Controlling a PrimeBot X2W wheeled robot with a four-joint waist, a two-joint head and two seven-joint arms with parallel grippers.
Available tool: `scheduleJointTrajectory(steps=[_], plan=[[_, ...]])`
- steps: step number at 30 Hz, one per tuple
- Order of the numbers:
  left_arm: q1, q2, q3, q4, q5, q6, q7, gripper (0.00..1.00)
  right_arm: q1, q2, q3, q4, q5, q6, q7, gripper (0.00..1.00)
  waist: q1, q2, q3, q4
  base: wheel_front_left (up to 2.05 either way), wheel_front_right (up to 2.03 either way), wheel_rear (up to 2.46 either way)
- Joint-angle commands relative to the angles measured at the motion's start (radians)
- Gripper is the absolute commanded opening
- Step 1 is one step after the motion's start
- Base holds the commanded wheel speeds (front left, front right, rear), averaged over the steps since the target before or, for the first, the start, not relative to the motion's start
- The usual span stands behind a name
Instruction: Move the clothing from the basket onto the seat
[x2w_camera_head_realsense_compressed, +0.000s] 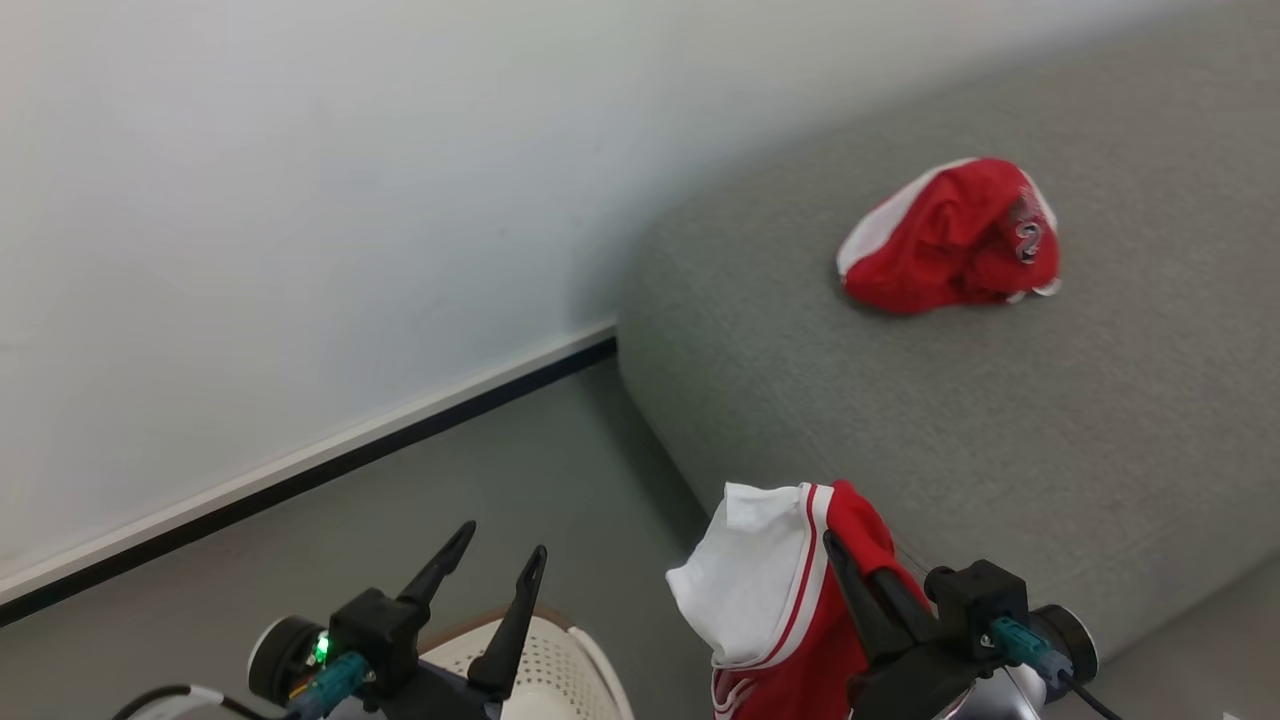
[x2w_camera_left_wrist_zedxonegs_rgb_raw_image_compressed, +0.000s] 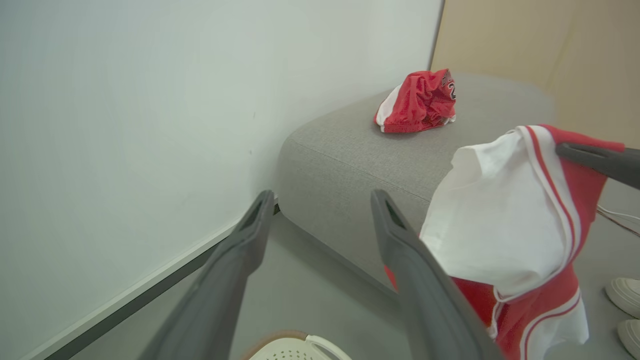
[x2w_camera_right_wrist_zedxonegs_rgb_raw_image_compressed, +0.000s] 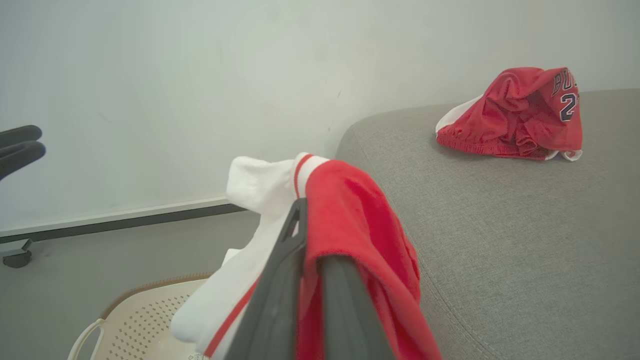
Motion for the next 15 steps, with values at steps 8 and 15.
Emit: scheduleJointTrajectory(steps=[8,15], plan=[[0.057,0.030,0.004,-0.040,0.029,-0.016,-0.004,1.00,0.014,0.026,-0.008,-0.007,-0.003,0.000,-0.020,0.00,0.0000,-0.0001,0.080,-0.145,0.00,0.00,0.00],[0.061,0.015,0.019,-0.049,0.022,-0.022,-0.004,1.00,0.020,0.038,-0.017,-0.004,-0.012,0.000,-0.031,0.00,0.0000,-0.0001,0.090,-0.148,0.00,0.00,0.00]])
